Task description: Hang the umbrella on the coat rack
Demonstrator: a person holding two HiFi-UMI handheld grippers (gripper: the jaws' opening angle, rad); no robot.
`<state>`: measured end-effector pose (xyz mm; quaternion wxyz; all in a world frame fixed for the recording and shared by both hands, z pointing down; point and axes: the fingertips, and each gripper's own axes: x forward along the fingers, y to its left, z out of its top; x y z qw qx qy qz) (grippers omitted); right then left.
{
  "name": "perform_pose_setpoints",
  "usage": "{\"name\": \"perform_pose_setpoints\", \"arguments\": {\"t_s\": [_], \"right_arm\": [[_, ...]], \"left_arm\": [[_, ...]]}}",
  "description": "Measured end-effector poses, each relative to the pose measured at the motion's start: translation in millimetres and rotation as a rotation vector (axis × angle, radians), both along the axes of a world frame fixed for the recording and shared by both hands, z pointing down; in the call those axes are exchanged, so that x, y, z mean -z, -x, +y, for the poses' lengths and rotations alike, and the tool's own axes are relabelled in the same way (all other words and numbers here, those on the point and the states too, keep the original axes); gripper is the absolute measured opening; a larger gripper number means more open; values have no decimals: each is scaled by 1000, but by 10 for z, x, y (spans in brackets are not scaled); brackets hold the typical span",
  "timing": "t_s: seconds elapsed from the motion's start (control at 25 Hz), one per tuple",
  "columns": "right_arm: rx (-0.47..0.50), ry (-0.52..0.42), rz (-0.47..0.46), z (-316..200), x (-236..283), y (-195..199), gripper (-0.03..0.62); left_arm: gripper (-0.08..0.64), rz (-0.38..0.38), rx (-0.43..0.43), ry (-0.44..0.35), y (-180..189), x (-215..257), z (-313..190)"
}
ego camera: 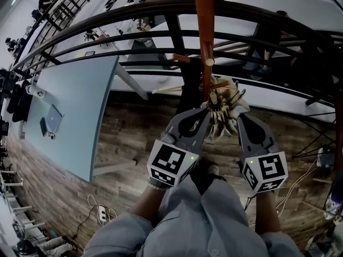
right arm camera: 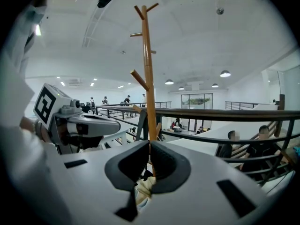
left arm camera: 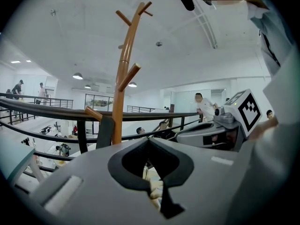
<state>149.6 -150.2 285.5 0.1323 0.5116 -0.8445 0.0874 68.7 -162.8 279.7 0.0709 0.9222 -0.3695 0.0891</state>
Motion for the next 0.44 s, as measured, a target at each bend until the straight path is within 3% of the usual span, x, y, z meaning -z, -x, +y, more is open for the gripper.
{"name": "perform_pose_setpoints", "arguments": {"t_s": [0.44], "right_arm": [[6,14,11,17,-36,51,6]], "left_arm": [[6,-4,0,25,52,-43,25]]}}
